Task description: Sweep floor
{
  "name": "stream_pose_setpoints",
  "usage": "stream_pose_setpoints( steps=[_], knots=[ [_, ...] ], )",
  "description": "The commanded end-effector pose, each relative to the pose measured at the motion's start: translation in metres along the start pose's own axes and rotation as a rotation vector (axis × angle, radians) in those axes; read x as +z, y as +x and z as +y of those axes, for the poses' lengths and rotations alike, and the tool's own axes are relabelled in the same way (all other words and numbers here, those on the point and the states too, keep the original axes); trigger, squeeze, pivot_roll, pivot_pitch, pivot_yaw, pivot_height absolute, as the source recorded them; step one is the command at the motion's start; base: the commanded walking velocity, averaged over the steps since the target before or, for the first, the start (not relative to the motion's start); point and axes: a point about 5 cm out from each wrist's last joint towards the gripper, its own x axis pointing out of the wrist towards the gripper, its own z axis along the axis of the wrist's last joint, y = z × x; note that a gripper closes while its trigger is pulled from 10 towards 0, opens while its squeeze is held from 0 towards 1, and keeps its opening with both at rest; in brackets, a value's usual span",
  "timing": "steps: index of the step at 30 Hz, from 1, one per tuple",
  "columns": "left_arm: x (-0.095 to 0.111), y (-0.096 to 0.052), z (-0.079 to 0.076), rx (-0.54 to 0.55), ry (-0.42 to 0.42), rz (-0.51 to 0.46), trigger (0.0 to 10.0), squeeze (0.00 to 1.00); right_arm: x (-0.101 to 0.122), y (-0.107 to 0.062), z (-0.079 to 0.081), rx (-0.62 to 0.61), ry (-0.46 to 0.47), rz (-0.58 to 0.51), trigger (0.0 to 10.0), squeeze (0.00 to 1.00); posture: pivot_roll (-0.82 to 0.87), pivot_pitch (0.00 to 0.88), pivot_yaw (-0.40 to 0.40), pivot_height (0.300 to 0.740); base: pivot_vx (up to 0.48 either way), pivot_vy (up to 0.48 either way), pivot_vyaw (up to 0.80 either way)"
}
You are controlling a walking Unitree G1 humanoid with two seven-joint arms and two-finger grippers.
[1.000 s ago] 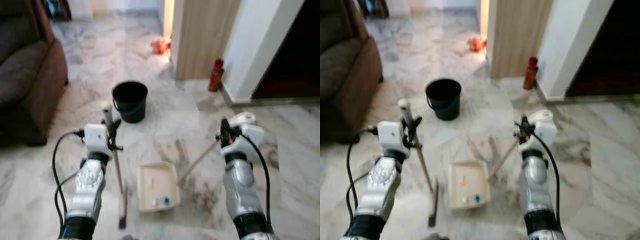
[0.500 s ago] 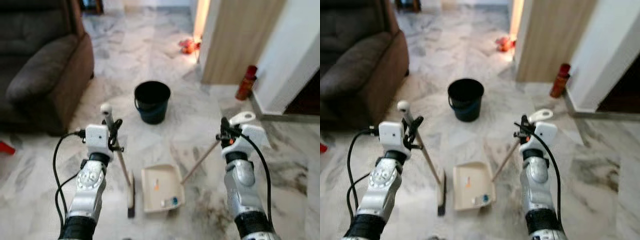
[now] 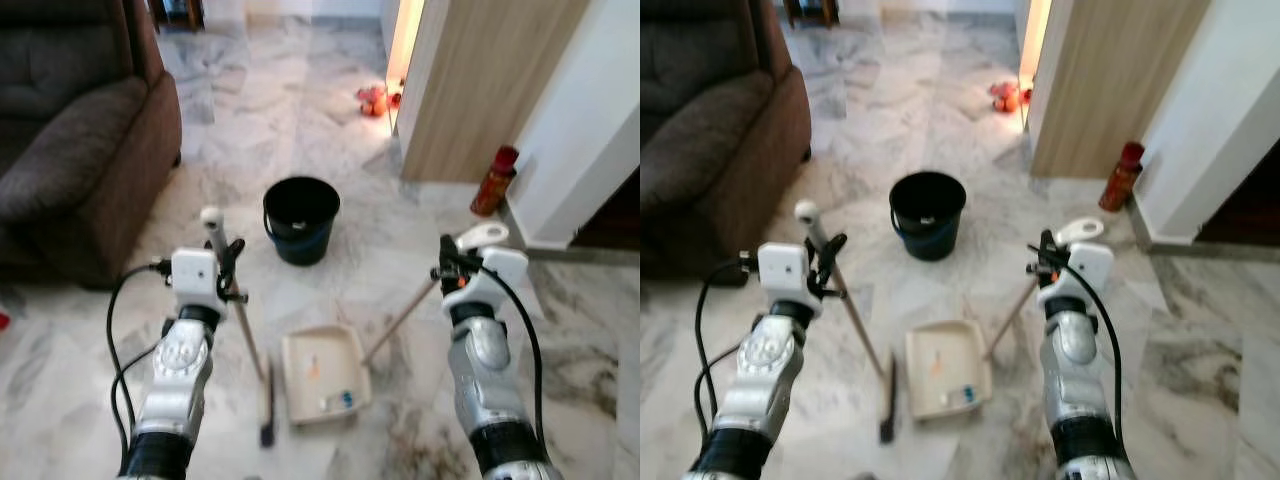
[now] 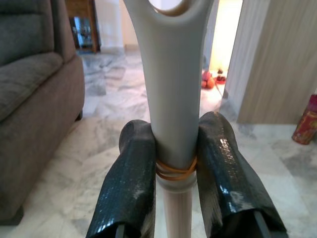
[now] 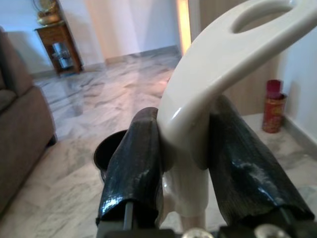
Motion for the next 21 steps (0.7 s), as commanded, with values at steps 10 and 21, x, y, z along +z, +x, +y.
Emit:
stream_pose_setpoints(
  steps=[10,21],
  knots=[
    [0.0082,0.0033,-0.0043,-0.015,0.014,-0.041,10.0,0.0,0.0127,0.0037,-0.0006,0.005,0.027,-0.062,10.0,0.0,-0.02,0.106,-0.012,0.74,0.343,0.0,0.31],
    [0.0078,0.0031,-0.0051,-0.014,0.013,-0.043,10.0,0.0,0.0132,0.0044,-0.0003,0.012,0.033,-0.065,10.0,0.0,-0.02,0.092,-0.014,0.74,0.343,0.0,0.0]
  ],
)
